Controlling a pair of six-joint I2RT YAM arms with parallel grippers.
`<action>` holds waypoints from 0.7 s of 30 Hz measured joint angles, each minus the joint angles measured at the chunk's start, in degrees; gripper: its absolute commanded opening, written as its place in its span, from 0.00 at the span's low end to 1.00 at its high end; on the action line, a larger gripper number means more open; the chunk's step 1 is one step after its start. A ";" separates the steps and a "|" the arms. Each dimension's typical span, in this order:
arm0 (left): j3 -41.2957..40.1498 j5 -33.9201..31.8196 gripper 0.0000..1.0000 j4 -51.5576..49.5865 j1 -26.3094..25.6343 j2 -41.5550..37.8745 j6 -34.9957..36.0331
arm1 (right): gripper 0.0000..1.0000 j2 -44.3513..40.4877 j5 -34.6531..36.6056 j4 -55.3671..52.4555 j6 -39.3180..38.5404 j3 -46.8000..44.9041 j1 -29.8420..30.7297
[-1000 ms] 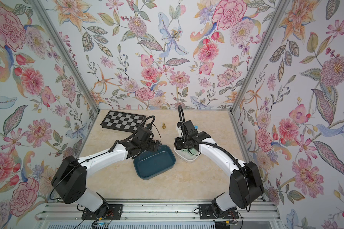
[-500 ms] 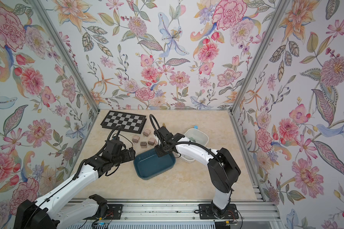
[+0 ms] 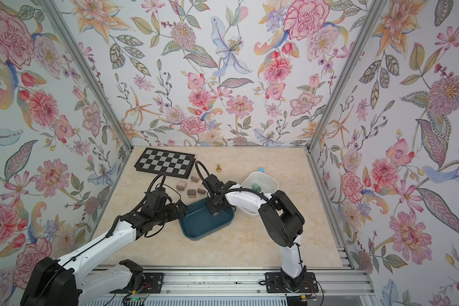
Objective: Place the plugs by color into the storage box
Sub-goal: Place the plug in the storage box, then adjust the storage box at the center of the board.
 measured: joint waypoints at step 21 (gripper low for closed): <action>2.82 -3.89 0.35 -4.98 -6.69 11.85 0.28 | 0.84 -15.80 -0.87 0.57 0.09 -6.05 -8.72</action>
